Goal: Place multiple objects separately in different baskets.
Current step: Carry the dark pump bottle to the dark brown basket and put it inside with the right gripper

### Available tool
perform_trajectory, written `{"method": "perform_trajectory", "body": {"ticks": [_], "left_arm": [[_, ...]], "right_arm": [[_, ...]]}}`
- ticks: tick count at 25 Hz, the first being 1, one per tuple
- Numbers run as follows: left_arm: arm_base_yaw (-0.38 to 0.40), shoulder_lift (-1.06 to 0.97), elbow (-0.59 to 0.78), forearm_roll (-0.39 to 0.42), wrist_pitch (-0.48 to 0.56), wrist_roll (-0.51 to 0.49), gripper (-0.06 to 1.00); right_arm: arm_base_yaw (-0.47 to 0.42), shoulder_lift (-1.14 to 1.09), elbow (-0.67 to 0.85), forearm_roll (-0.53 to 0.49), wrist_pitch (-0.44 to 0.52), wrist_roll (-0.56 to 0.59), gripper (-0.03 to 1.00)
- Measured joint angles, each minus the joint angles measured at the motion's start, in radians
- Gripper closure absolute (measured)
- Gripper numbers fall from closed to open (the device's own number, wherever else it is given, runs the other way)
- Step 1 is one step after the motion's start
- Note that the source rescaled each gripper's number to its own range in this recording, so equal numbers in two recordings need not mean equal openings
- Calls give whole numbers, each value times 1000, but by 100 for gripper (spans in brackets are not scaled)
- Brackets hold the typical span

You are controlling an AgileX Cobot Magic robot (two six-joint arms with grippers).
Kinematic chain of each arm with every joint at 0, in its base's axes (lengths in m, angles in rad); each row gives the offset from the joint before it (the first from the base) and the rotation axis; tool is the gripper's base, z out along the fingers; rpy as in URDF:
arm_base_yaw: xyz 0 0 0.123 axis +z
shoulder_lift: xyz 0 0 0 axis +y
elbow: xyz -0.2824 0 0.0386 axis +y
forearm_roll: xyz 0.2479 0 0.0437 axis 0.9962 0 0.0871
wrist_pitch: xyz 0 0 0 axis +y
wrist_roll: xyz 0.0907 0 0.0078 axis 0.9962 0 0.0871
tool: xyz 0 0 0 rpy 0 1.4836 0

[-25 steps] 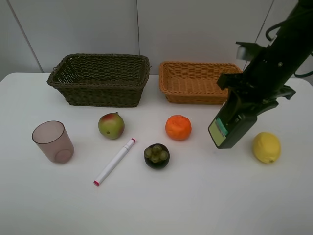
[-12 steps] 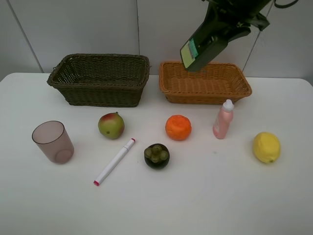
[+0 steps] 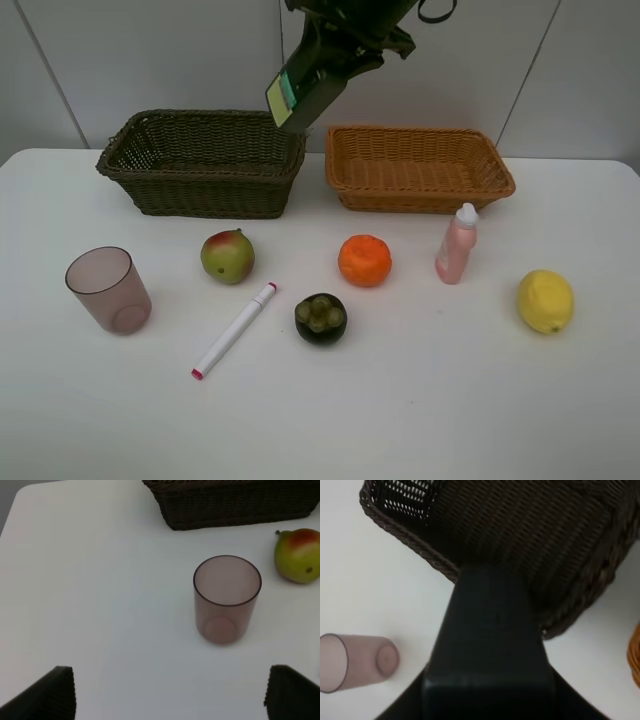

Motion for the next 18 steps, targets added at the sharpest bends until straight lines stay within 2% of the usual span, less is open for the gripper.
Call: {"method": "perform_trajectory", "body": {"ticks": [8,18], "left_arm": [[0,0,0,0,0,0,-6],[0,0,0,0,0,0,-6]], "right_arm": [[51,218,-236,4,-85,-1,88],[53,357,-265,22,-291,-1,88]]}}
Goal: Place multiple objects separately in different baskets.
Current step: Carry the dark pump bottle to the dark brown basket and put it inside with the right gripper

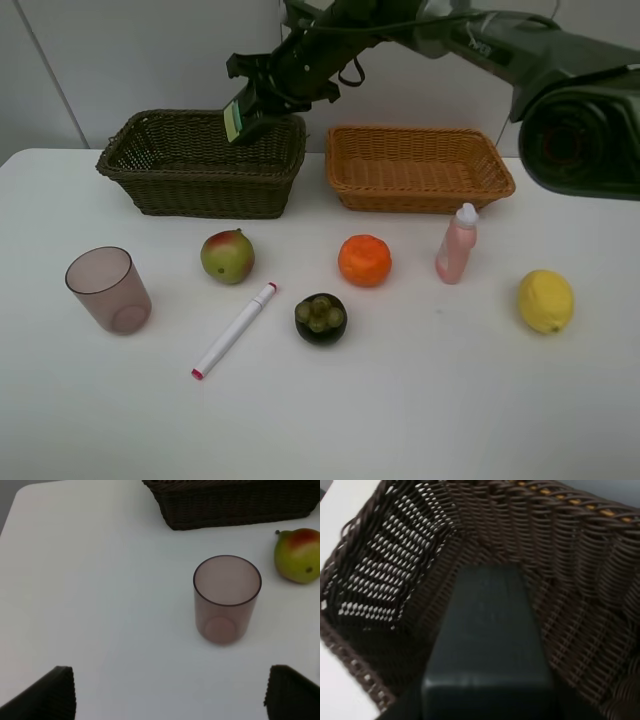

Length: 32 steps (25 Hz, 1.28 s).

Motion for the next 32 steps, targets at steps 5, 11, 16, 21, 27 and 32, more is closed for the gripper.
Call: {"method": "perform_trajectory", "body": {"ticks": [5,11,16,21,27,32], "left_arm": [[0,0,0,0,0,0,-6],[0,0,0,0,0,0,-6],[0,0,0,0,0,0,-6],[0,0,0,0,0,0,-6],[0,0,0,0,0,0,-6],[0,0,0,0,0,0,-6]], "right_arm": [[0,32,0,1,-56,0,88],[0,45,0,4,-78,0,88],[0,47,0,4,-96,0,88],[0,47,0,4,-99,0,88],[5,47,0,6,-74,1,88],[8,45,0,16,-41,1,53]]}}
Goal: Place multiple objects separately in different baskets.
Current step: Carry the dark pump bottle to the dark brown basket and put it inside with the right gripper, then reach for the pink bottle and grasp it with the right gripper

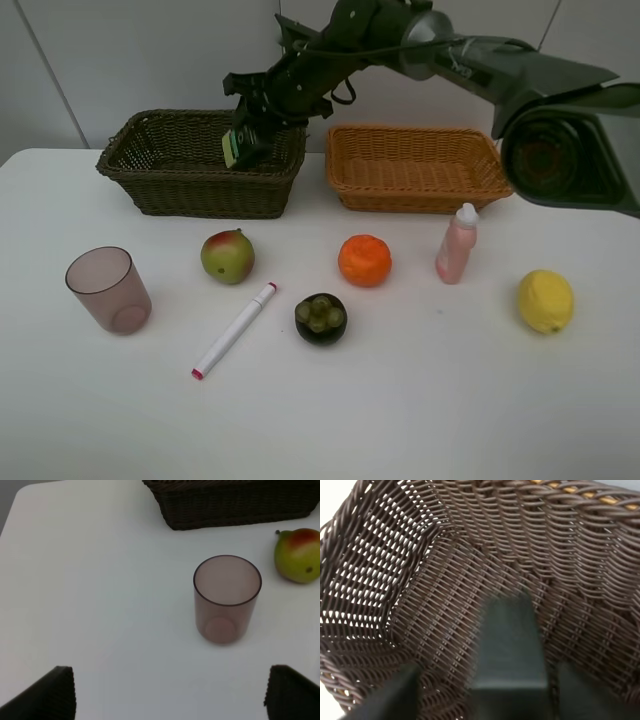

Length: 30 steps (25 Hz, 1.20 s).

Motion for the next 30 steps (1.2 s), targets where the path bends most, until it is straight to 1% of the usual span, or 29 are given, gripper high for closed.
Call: {"method": "perform_trajectory", "body": {"ticks": [1,2,3,5,7,9,17,21,26,29,30], "left_arm": [[0,0,0,0,0,0,-6],[0,0,0,0,0,0,-6],[0,0,0,0,0,0,-6],[0,0,0,0,0,0,-6],[0,0,0,0,0,0,-6],[0,0,0,0,0,0,-6],[0,0,0,0,0,0,-6],[0,0,0,0,0,0,-6],[0,0,0,0,0,0,-6],[0,0,0,0,0,0,-6],[0,0,0,0,0,0,-6]], "right_arm": [[0,-1,0,0,5,0,39],[0,-2,0,0,12,0,28],[0,-2,0,1,17,0,22],[0,-2,0,1,29,0,14],[0,-2,0,1,43,0,12],[0,-3,0,3,49,0,12],[0,-4,0,55,83,3,11],[0,-4,-29,47,118,3,11],[0,-20,-122,-32,214,14,11],[0,-52,-182,-131,290,64,11],[0,-67,-196,-179,321,81,11]]}}
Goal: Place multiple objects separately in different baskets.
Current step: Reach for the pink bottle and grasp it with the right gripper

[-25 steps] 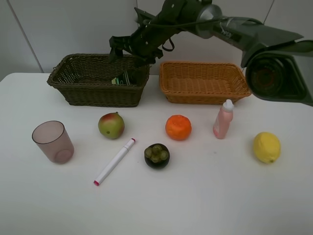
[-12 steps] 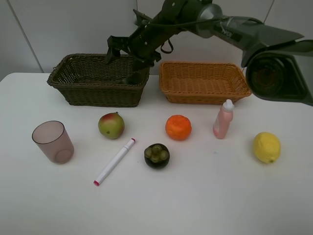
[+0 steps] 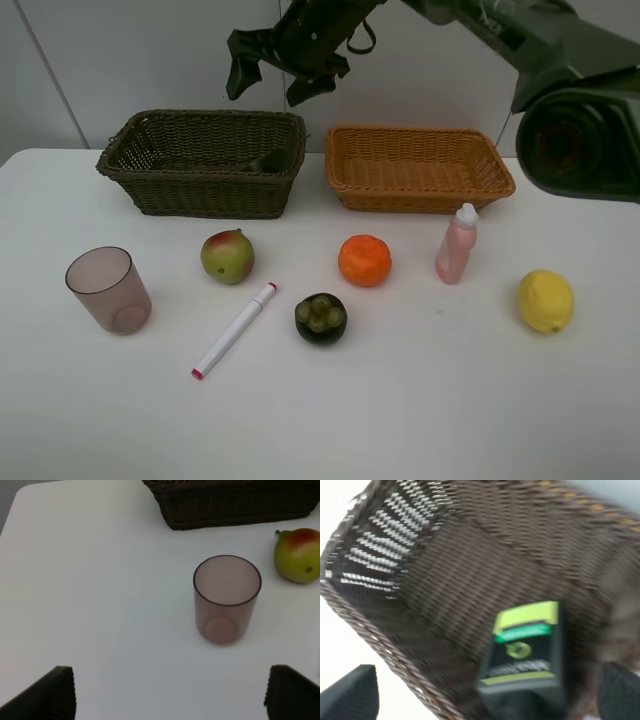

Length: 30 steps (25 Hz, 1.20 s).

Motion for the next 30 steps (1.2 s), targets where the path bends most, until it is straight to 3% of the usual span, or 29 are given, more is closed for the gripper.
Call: {"method": "perform_trajectory", "body": {"ticks": [5,12,17,30], "left_arm": [[0,0,0,0,0,0,-6],[0,0,0,0,0,0,-6],[0,0,0,0,0,0,-6],[0,0,0,0,0,0,-6]], "right_arm": [[0,-74,-21,-231,51,67,11],[0,-176,52,-376,58,91,27],[0,-270,232,-464,58,91,29],[0,-458,735,-572,64,131,29]]}}
